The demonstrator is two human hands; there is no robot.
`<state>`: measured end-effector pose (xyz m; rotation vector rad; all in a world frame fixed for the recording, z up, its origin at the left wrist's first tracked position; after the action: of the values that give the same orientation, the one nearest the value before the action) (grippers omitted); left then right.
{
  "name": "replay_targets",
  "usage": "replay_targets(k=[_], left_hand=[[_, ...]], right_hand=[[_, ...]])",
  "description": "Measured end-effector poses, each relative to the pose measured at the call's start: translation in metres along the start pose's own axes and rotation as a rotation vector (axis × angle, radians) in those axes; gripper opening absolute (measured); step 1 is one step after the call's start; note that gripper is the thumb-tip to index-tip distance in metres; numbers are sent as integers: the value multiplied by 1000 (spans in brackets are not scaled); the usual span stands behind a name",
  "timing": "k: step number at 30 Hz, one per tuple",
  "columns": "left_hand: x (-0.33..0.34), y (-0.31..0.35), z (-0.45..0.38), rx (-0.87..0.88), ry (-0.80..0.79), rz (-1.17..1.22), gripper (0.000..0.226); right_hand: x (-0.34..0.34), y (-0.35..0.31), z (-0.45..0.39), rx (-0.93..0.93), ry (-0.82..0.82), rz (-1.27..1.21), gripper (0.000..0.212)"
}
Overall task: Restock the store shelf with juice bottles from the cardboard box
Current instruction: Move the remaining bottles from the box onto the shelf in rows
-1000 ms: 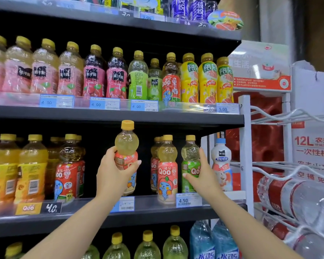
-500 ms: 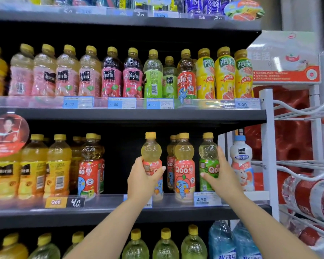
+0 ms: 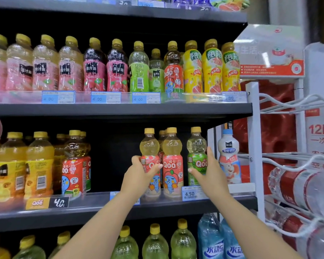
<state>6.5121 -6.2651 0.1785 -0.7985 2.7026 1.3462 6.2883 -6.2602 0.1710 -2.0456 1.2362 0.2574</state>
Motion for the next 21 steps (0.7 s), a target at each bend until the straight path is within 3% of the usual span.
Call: replay_targets(k=[8, 16, 21], left_hand=[[1, 3, 13, -7, -10, -36, 47], [-4, 6, 24, 19, 6, -113, 71], [-5, 4, 24, 17, 26, -119, 80]], right_hand=[[0, 6, 2, 40, -133, 40, 88], [0, 9, 5, 112, -69, 71, 85], [-10, 8, -1, 144, -124, -114, 85]])
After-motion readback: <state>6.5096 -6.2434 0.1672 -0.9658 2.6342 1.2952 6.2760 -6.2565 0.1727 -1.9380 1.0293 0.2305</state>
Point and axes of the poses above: each hand's wrist, its own z-axis away from the middle knuckle, its own x-axis out of the palm, y = z × x, the point moved 3 cm from there along -z, towards the middle knuckle, and after that the axes turned 15 degrees about z, right-handed, at the moved point
